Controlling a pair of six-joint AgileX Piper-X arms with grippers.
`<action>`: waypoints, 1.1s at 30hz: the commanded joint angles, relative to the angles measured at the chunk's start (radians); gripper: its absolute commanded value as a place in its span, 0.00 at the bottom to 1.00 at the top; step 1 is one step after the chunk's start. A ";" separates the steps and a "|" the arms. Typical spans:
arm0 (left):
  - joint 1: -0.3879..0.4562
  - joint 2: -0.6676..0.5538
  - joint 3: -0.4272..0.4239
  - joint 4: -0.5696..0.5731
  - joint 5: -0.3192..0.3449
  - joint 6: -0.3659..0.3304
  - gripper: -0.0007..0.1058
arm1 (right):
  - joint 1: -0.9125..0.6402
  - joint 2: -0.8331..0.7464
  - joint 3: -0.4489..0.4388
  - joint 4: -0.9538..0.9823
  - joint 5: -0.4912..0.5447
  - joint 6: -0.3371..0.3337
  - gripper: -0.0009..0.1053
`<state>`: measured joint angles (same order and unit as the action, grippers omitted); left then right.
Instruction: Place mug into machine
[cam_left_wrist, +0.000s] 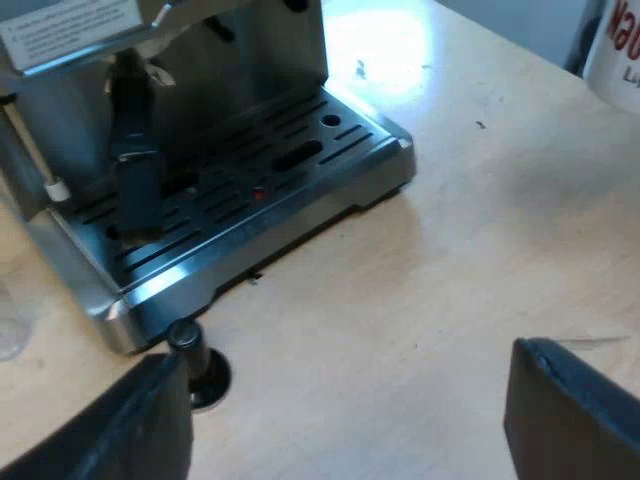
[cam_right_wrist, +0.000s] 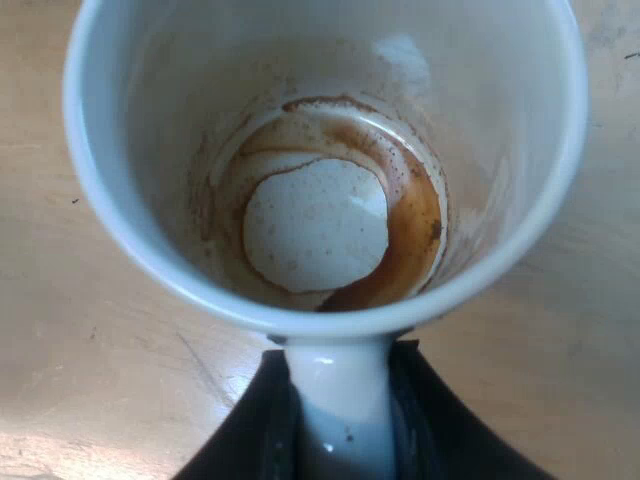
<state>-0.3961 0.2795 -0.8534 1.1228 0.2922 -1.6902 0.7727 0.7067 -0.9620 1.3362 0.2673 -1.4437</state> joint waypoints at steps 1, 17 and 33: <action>-0.005 -0.003 -0.005 0.001 -0.020 -0.012 0.63 | 0.004 -0.010 -0.018 -0.016 0.019 -0.019 0.01; -0.005 0.014 0.002 -0.126 -0.043 -0.019 0.63 | 0.004 -0.010 -0.018 -0.026 0.013 -0.026 0.01; -0.005 0.044 0.019 -0.183 -0.043 -0.019 0.63 | 0.004 0.000 -0.018 -0.069 -0.036 -0.071 0.01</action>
<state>-0.3961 0.3241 -0.8325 0.9591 0.2562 -1.6964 0.7727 0.7110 -0.9620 1.2983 0.2251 -1.4982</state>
